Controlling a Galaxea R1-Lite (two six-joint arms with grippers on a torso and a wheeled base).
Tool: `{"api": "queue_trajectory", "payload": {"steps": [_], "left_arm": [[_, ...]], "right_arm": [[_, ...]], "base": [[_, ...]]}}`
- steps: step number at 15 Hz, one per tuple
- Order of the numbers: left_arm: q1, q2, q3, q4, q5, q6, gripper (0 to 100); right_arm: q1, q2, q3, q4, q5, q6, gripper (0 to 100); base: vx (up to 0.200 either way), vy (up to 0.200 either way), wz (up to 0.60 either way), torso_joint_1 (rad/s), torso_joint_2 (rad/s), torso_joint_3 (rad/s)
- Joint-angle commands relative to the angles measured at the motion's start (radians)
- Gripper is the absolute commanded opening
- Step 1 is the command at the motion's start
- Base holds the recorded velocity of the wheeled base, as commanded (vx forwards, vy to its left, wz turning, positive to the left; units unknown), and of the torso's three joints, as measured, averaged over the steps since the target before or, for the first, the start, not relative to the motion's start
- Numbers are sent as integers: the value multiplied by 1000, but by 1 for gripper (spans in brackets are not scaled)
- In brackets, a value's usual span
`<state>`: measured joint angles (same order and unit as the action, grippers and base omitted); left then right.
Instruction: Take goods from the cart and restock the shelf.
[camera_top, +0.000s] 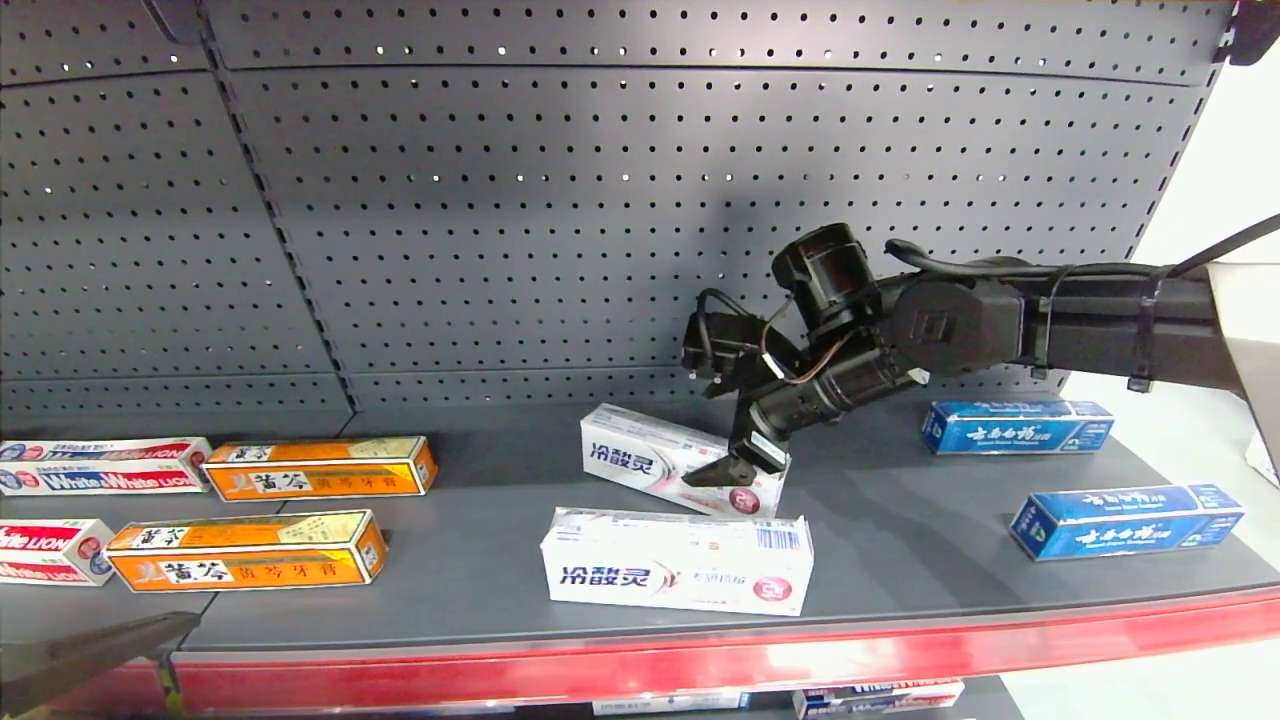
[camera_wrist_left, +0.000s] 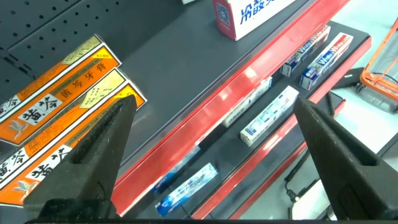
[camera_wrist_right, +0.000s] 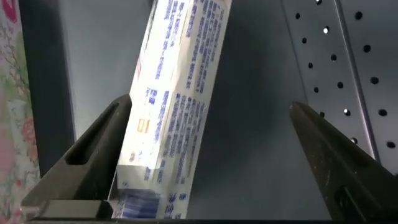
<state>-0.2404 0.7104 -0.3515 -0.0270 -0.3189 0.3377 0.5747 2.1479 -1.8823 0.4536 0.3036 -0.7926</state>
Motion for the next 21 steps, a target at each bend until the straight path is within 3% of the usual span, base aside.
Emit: {"api": "queue_trajectory", "payload": {"steps": [1,4,21], "left_arm": [[0,-8,6,-1,0,0,100],[0,-11,16,-2,0,0,100],[0,-11,19,-2,0,0,100]], "right_arm": [[-4,-68,109,-9,0,-2,100],[-30,-112,180,-10,-3,-2,100],[-142,-108,175,-12,-4,-4,100]], "base": [[0,0,0,0,0,0],[0,0,0,0,0,0],[0,0,0,0,0,0]]}}
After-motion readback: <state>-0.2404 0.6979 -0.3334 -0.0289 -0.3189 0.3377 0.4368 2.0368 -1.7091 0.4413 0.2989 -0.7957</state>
